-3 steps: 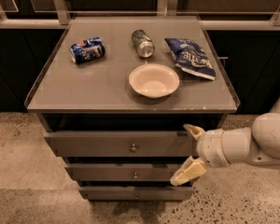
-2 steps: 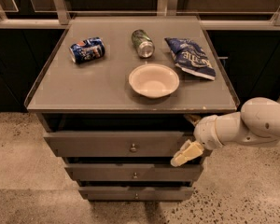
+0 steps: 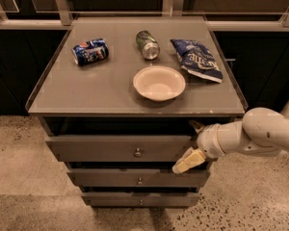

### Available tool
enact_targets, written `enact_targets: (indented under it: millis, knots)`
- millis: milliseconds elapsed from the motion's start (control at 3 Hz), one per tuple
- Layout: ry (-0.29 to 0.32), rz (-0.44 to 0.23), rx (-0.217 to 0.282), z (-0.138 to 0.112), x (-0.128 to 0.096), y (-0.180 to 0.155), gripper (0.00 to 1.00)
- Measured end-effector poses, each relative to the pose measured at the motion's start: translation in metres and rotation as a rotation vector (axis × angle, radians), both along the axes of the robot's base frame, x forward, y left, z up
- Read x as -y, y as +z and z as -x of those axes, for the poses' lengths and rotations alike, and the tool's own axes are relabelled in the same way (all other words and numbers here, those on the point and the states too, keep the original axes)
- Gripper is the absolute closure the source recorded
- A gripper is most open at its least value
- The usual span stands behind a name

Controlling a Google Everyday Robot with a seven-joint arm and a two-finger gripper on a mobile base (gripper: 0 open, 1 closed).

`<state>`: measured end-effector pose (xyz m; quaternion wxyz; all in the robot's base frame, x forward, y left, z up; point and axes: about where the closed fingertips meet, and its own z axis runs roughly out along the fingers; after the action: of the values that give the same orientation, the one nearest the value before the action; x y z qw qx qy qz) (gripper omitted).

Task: Open top drawer

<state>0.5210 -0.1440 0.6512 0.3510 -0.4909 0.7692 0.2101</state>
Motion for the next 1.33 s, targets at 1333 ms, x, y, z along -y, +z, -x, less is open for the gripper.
enact_targets:
  millis: [1333]
  knots:
    - [0.037, 0.017, -0.074, 0.020, 0.001, -0.002, 0.00]
